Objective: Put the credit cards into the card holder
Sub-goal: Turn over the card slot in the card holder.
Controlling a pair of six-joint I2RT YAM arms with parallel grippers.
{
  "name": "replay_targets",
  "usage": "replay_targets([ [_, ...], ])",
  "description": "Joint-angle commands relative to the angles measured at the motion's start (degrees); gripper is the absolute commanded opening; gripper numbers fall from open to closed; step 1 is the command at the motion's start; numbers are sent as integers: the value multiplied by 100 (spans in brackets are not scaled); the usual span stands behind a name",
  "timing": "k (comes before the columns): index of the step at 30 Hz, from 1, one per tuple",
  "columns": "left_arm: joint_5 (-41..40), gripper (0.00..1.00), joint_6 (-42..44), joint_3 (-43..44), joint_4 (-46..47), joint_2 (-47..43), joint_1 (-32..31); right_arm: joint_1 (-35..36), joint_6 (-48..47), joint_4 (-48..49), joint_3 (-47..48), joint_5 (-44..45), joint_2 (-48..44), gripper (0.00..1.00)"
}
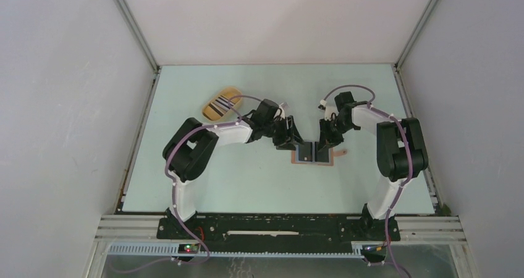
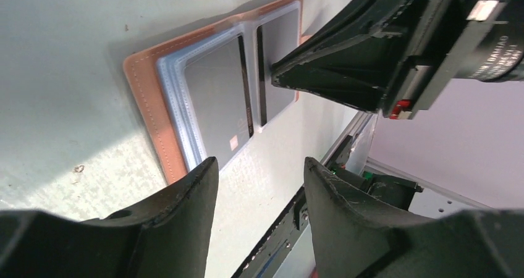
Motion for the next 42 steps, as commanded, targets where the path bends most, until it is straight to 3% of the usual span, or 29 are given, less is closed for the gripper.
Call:
replay_targets([
  [1, 130, 58, 86, 273, -39, 204, -41, 26, -100, -90, 165, 138, 39, 16],
  [14, 325, 60, 146, 617, -311, 523, -105, 22, -112, -159, 244, 91, 134, 17],
  [27, -271, 59, 418, 613, -884, 162, -102, 22, -117, -160, 237, 95, 137, 17],
  [42, 221, 56, 191, 760, -474, 345, -171, 22, -125, -160, 238, 80, 130, 17],
])
